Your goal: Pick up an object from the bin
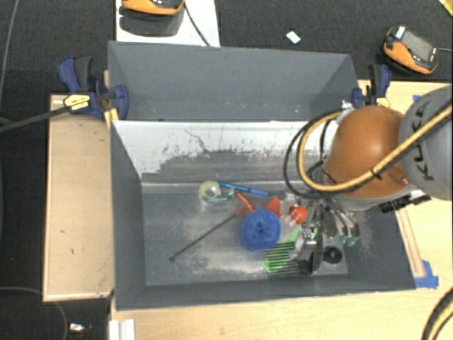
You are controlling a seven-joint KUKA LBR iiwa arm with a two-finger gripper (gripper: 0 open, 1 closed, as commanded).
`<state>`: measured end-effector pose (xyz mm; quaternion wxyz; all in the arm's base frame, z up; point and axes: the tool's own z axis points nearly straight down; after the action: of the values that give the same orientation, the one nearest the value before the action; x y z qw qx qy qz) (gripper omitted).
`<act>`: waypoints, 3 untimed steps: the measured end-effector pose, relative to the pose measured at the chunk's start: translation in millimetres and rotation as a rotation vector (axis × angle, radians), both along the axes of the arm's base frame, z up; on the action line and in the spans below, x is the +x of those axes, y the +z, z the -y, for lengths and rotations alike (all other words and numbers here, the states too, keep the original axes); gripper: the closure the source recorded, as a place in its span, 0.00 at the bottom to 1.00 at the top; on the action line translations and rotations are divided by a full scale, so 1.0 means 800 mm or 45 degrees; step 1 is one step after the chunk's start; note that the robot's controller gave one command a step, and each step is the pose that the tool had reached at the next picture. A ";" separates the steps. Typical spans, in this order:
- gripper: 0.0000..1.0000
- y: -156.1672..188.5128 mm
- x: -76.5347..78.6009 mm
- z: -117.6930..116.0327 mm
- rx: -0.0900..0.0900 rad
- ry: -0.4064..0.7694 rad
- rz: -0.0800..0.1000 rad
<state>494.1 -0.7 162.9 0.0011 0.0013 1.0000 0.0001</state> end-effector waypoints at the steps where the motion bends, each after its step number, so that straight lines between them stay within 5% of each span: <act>1: 0.00 -0.078 0.015 0.011 0.001 -0.174 0.003; 2: 0.00 -0.113 0.025 0.011 0.001 -0.007 0.007; 3: 0.00 -0.114 -0.021 0.020 0.001 -0.230 0.002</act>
Offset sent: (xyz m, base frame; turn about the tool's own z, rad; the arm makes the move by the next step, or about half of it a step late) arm 0.0194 -0.0085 -0.0929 0.0042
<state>476.9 -16.8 71.3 0.0017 0.0915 0.9958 0.0006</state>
